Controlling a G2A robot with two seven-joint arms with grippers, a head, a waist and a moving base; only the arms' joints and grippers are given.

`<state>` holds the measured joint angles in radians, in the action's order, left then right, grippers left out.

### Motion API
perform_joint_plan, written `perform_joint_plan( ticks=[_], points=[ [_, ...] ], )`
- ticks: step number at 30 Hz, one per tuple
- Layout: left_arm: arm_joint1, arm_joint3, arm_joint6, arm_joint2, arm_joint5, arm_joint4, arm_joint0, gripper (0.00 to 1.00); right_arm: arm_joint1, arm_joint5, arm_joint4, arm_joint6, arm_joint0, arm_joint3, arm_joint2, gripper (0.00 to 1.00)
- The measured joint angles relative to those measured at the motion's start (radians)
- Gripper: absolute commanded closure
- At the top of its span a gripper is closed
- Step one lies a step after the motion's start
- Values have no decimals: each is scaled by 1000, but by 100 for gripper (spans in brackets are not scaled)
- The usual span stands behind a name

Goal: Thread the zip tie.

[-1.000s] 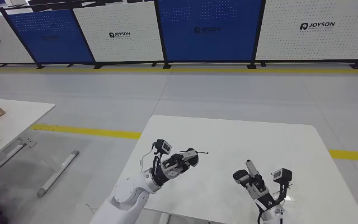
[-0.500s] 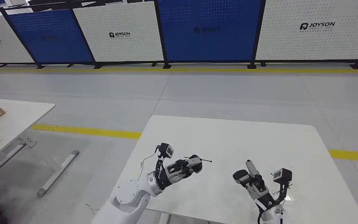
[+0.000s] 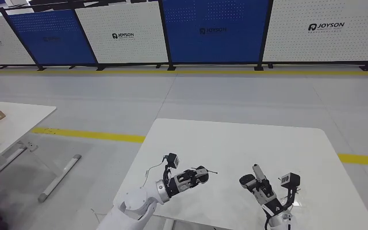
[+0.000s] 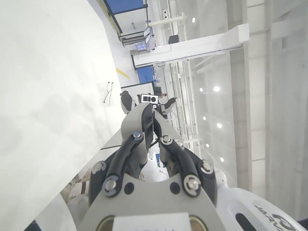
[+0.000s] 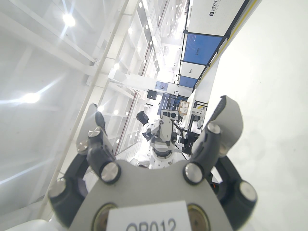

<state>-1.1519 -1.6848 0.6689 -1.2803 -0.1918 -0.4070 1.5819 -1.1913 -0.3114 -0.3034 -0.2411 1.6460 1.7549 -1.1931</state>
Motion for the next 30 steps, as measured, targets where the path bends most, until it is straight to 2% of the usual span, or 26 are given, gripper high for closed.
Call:
perform_joint_plan(
  ticks=[2, 10, 14, 18, 21, 25, 28, 30],
  points=[
    [-1, 14, -16, 11, -8, 13, -6, 100, 0, 0, 0, 0, 0, 0, 0, 0],
    [-1, 14, -18, 12, -9, 13, -7, 100, 0, 0, 0, 0, 0, 0, 0, 0],
    [-3, -5, -32, 16, -18, -28, -8, 100, 0, 0, 0, 0, 0, 0, 0, 0],
    [1, -65, 5, -22, -76, -133, 13, 100, 0, 0, 0, 0, 0, 0, 0, 0],
    [2, -138, 46, -62, -150, -253, 36, 100, 0, 0, 0, 0, 0, 0, 0, 0],
    [-1, -228, 129, -113, -148, -384, 68, 100, 0, 0, 0, 0, 0, 0, 0, 0],
    [-5, -257, 177, -130, -148, -406, 87, 100, 0, 0, 0, 0, 0, 0, 0, 0],
    [-6, -263, 181, -137, -148, -392, 92, 100, 0, 0, 0, 0, 0, 0, 0, 0]
  ],
)
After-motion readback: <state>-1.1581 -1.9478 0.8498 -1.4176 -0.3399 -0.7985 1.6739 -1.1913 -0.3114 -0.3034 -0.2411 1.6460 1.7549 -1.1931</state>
